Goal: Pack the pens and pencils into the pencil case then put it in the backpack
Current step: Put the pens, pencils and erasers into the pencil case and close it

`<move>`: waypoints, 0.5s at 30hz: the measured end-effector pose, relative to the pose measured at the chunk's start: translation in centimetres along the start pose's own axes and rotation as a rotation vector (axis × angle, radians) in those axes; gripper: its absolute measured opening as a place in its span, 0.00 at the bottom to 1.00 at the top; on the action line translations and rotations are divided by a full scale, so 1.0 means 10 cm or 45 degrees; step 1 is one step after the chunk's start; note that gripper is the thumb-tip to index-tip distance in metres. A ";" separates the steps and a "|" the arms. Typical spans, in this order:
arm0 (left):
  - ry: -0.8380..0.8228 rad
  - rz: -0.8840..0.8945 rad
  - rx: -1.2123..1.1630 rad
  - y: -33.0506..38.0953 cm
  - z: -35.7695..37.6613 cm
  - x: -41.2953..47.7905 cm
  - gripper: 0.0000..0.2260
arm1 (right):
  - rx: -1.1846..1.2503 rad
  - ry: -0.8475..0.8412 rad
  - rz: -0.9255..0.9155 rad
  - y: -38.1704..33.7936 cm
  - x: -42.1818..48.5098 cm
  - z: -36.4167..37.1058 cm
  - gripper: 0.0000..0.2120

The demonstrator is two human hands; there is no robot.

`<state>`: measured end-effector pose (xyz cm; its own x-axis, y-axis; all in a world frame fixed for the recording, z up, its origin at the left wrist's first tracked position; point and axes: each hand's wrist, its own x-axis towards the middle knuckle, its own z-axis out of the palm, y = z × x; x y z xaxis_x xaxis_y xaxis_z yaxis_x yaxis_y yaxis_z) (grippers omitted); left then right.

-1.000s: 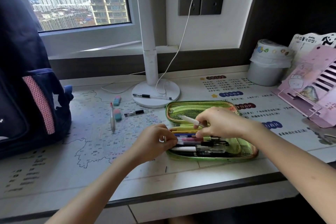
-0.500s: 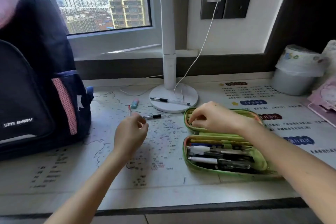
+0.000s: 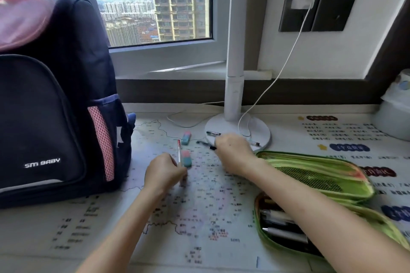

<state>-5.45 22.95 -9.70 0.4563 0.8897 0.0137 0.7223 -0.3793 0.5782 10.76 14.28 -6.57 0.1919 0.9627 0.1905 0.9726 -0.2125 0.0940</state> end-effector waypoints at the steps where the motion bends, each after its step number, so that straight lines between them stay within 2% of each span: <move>1: -0.014 0.011 0.018 0.01 -0.02 0.00 0.15 | -0.012 0.055 0.077 0.05 0.04 -0.03 0.07; 3: -0.043 0.011 0.007 0.01 -0.04 0.02 0.14 | -0.075 0.053 0.178 0.17 0.12 -0.06 0.11; 7: -0.103 -0.040 -0.032 0.00 -0.09 0.05 0.10 | -0.045 -0.083 0.253 0.25 0.19 0.02 0.14; 11: -0.107 -0.038 -0.016 -0.07 -0.17 -0.01 0.08 | 0.012 0.031 0.281 0.26 0.21 0.11 0.12; 15: -0.059 -0.028 -0.162 -0.07 -0.30 -0.14 0.09 | 0.190 0.183 0.241 0.18 0.14 0.04 0.11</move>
<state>-8.16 22.73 -7.71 0.4666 0.8837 -0.0359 0.6622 -0.3222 0.6765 12.84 15.34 -6.48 0.3619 0.8723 0.3288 0.9318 -0.3491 -0.0995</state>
